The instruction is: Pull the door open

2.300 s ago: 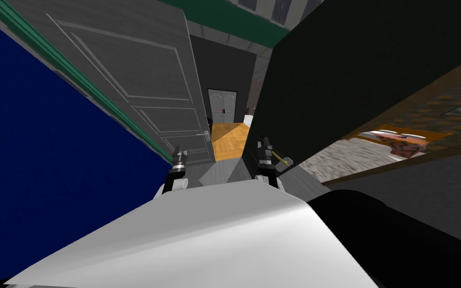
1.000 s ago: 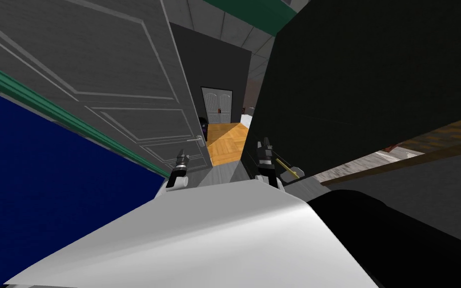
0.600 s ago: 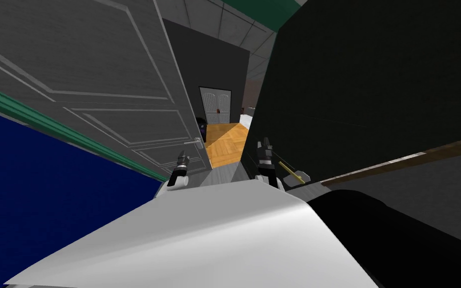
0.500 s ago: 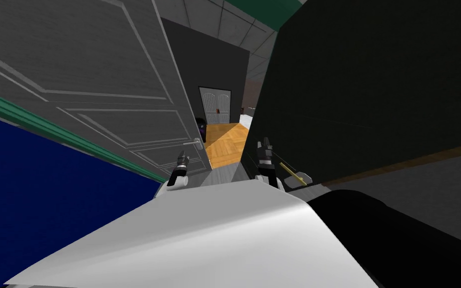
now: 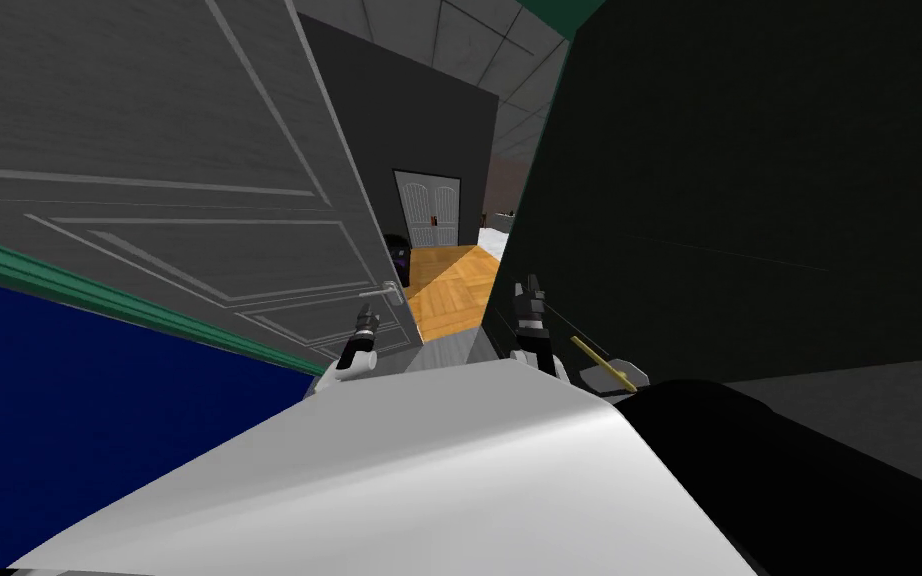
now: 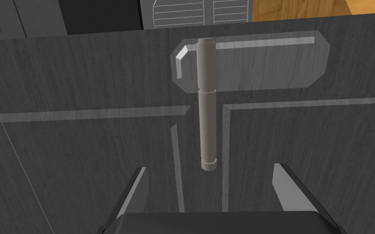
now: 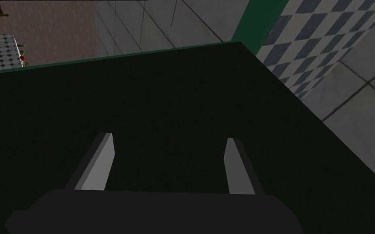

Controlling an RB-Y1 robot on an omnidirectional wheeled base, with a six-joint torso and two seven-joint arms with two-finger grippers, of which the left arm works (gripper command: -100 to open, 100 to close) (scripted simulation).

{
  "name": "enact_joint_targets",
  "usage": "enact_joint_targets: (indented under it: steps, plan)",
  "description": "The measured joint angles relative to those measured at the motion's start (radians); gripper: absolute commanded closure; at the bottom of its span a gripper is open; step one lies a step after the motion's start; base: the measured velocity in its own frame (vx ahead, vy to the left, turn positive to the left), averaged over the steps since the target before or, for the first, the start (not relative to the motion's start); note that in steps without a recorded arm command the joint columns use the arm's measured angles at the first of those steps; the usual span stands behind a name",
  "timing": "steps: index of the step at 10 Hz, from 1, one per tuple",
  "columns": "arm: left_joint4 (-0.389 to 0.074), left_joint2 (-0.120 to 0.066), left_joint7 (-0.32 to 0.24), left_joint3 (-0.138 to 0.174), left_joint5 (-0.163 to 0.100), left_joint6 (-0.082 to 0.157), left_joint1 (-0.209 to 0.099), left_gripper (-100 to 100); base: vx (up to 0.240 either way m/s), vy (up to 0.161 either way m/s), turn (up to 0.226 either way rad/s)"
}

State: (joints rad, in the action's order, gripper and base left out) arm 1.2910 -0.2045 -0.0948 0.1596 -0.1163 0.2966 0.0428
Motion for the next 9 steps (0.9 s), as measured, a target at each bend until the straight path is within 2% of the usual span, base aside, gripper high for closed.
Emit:
enact_joint_targets:
  steps: [1,3,4,5,6,7,8,9]
  plan:
    - [-0.02,-0.017,-0.009,0.007,-0.006,0.01,0.0,-100,0.196,-0.019,-0.113]
    - [-0.014,-0.039,-0.023,0.024,-0.017,0.006,0.012,-100,0.183,-0.024,-0.117]
    - [-0.037,-0.051,-0.032,0.032,-0.022,0.017,0.008,-100,0.212,0.007,-0.211]
    - [-0.047,-0.078,-0.048,0.043,-0.032,0.026,0.019,-100,0.212,0.01,-0.143]
    - [-0.067,-0.093,-0.06,0.053,-0.039,0.038,0.021,-100,0.184,0.012,-0.183]
    - [-0.104,-0.118,-0.075,0.062,-0.048,0.06,0.017,-100,0.208,0.045,-0.125]
    - [-0.094,-0.121,-0.08,0.073,-0.052,0.062,0.03,-100,0.097,0.027,-0.016]
    - [-0.091,-0.121,-0.08,0.075,-0.052,0.06,0.031,100,-0.015,-0.004,0.021]
